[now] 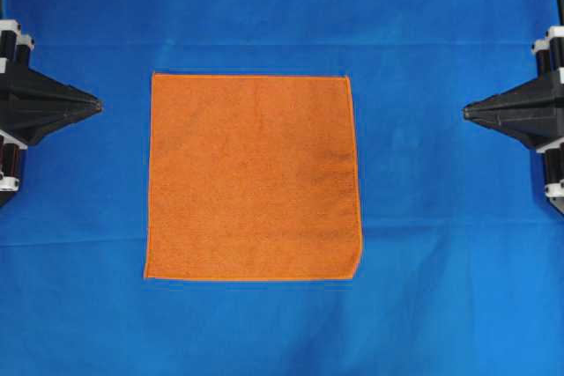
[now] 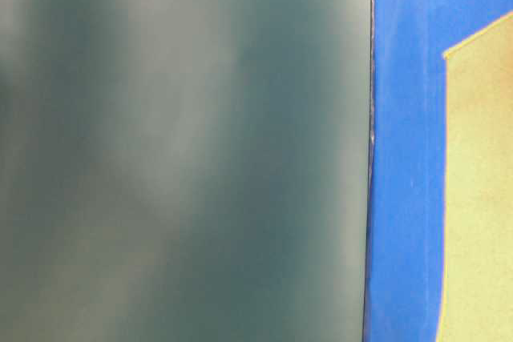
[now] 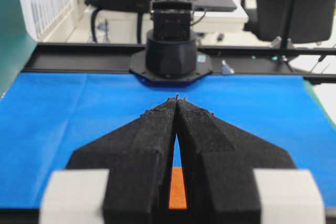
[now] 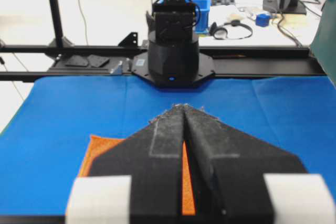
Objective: Fold the orange towel.
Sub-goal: 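Move both grippers to the towel's top corners and grasp them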
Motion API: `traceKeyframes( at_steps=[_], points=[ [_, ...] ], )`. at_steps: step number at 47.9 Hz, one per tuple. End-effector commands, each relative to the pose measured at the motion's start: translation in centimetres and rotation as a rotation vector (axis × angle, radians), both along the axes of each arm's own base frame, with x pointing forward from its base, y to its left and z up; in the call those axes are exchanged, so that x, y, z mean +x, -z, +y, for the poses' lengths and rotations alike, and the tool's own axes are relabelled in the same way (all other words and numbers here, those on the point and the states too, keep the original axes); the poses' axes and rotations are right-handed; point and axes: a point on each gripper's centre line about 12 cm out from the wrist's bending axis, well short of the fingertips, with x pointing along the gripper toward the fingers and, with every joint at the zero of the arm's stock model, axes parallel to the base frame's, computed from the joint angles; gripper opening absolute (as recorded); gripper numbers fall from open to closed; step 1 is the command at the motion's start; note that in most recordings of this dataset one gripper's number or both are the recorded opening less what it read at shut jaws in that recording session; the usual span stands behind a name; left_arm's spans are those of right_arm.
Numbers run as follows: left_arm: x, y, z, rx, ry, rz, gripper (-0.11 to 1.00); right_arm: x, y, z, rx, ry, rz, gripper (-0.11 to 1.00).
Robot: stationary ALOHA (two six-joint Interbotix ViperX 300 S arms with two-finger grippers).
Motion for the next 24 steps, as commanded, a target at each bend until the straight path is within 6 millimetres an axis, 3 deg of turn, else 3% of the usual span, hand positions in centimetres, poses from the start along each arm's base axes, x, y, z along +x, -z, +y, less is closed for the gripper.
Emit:
traceKeyframes(
  at_steps=[1, 11, 24],
  points=[
    [0.6, 0.6, 0.3, -0.066, -0.015, 0.064, 0.0, 0.3, -0.5, 0.1, 0.018, -0.007, -0.009, 0.0],
    [1.0, 3.3, 1.8, -0.108, -0.094, 0.242, 0.0, 3.0, 0.9, -1.1, 0.104, 0.052, 0.158, 0.0],
    [1.6, 6.5, 4.5, -0.141, -0.216, 0.39, 0.01, 7.2, 5.7, -5.8, 0.182, 0.228, 0.383, 0.0]
  ],
)
